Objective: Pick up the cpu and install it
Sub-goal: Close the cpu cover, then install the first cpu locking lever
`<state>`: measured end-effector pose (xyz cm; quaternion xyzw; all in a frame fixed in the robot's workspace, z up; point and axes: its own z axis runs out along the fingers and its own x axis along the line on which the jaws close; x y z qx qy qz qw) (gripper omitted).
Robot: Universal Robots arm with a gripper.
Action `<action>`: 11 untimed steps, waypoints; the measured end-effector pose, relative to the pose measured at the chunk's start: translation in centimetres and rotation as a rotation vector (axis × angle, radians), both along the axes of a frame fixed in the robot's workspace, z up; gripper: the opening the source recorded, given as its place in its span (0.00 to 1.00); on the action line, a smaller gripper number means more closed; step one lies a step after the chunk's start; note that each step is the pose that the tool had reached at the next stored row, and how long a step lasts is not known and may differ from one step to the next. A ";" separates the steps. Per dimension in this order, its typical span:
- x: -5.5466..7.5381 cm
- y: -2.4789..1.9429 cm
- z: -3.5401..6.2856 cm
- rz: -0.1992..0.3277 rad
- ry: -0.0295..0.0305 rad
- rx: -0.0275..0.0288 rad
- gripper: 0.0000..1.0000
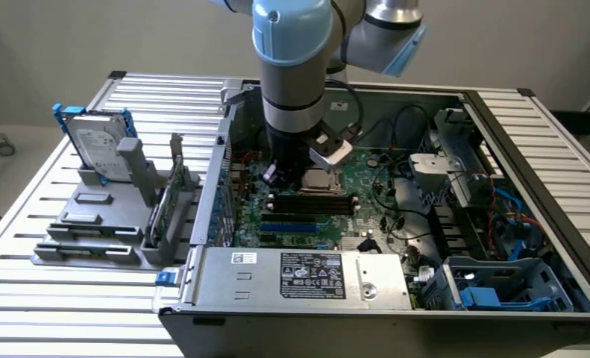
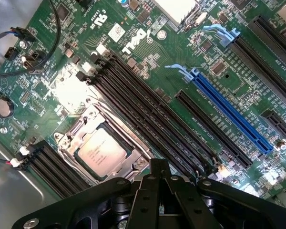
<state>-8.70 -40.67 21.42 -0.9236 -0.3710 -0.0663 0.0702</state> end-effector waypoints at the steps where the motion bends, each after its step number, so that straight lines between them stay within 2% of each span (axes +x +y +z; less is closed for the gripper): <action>1: 0.0 0.00 -0.14 0.001 -0.0001 0.0028 0.11; 7: 0.0 0.00 -0.75 0.003 -0.0002 0.0195 0.11; 11: 0.0 0.00 -0.90 0.003 -0.0003 0.0256 0.11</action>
